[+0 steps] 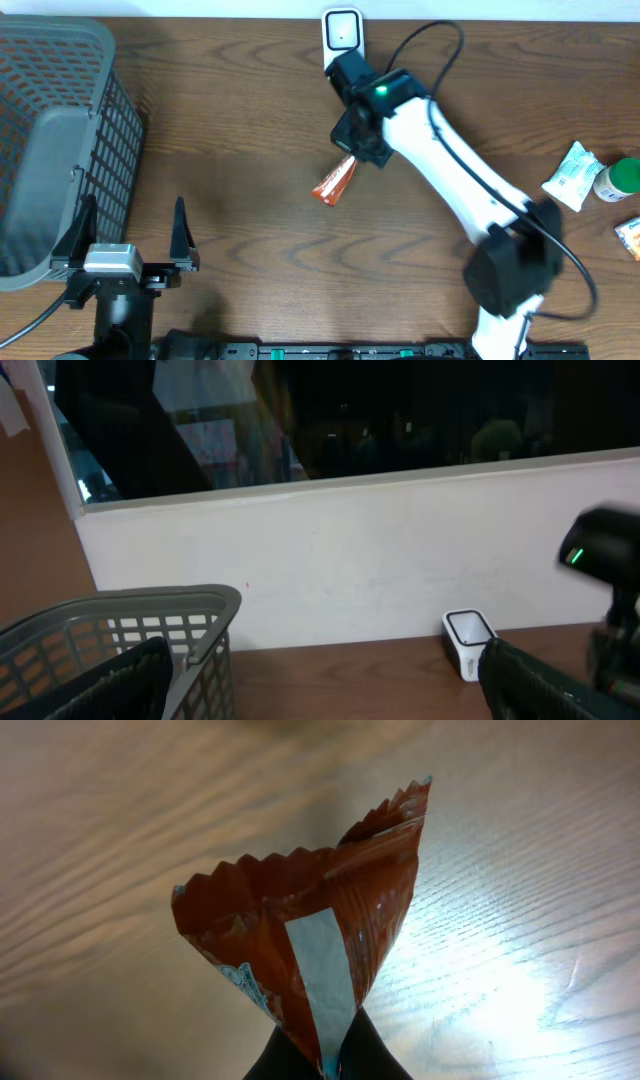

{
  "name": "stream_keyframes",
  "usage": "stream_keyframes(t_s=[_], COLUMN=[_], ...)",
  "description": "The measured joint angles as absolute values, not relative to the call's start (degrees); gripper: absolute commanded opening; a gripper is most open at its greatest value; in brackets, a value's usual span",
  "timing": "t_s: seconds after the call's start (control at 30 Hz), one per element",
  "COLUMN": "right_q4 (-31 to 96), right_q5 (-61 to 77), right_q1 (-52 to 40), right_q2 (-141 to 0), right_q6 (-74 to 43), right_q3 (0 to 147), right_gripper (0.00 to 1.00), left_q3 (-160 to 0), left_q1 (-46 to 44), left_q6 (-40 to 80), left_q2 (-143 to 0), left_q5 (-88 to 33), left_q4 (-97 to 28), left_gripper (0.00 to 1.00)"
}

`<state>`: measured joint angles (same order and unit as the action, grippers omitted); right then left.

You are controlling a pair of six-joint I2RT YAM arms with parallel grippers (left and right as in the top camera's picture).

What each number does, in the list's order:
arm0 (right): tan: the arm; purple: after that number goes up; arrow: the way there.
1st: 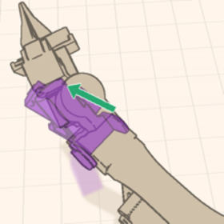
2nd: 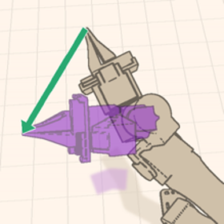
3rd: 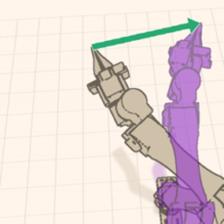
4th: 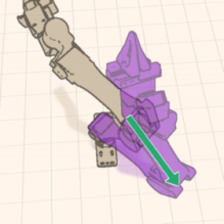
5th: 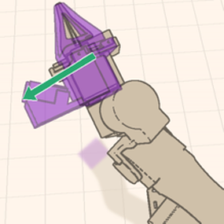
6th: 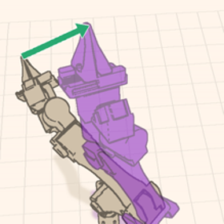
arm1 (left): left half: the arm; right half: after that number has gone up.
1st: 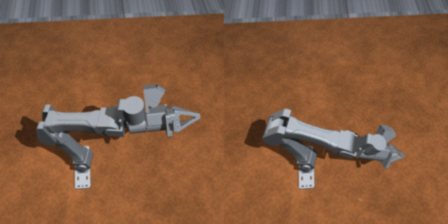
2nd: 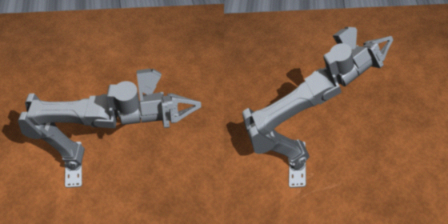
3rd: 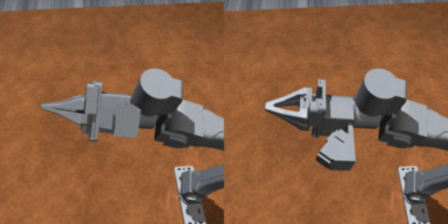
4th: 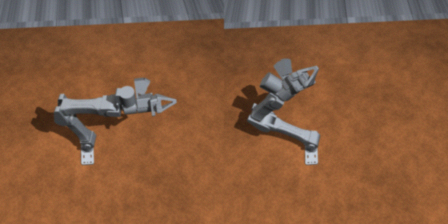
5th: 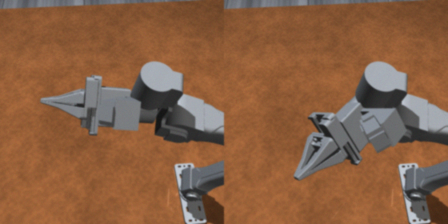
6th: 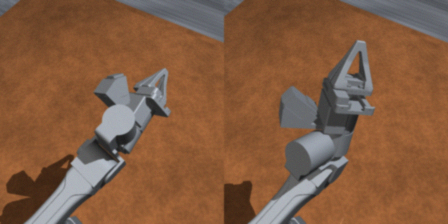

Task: Scan the item barcode
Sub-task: 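Raise the red bar with the right gripper in front of the scanner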

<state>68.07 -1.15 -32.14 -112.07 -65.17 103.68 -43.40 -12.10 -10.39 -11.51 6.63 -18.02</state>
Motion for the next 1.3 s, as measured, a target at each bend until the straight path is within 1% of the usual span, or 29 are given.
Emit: stream_keyframes(t_s=[0.2, 0.33, 0.67, 0.8, 0.93, 1.07, 1.17, 1.23, 1.3], right_q4=[68.07, 68.12, 67.16, 61.98, 55.27, 40.23, 17.30, -1.28, -14.41], right_q5=[-6.61, -15.86, -49.80, -64.75, -74.89, -82.85, -84.62, -82.70, -77.19], right_q1=[-32.25, -33.71, -46.61, -47.03, -45.80, -43.11, -40.64, -38.26, -36.34], right_q2=[-104.66, -101.25, -99.02, -101.78, -107.48, -115.15, -119.15, -122.17, -124.07], right_q6=[-61.39, -61.65, -70.00, -71.61, -71.64, -67.75, -59.46, -47.35, -34.81], right_q3=[103.70, 103.70, 102.19, 99.94, 98.48, 97.62, 96.99, 97.03, 97.06], right_gripper=[0.01, 0.01, 0.01, 0.01, 0.01, 0.01, 0.01, 0.01, 0.01], left_q3=[-43.40, -43.40, -43.40, -43.40, -43.40, -43.40, -43.35, -43.22, -43.11], left_q1=[-12.10, -12.10, -12.10, -12.10, -12.10, -12.10, -12.08, -12.08, -12.08], left_q6=[-10.41, -10.41, -10.39, -10.39, -10.41, -10.41, -10.41, -10.41, -10.39], left_q2=[-11.51, -11.51, -11.51, -11.51, -11.51, -11.53, -11.55, -11.57, -11.57], left_q5=[6.63, 6.61, 6.63, 6.63, 6.61, 6.61, 6.66, 6.61, 6.68], left_q4=[-18.02, -18.04, -18.02, -18.02, -18.04, -18.00, -18.06, -18.06, -18.04], left_gripper=[0.98, 0.98, 0.98, 0.98, 0.98, 0.98, 0.98, 0.98, 0.98])
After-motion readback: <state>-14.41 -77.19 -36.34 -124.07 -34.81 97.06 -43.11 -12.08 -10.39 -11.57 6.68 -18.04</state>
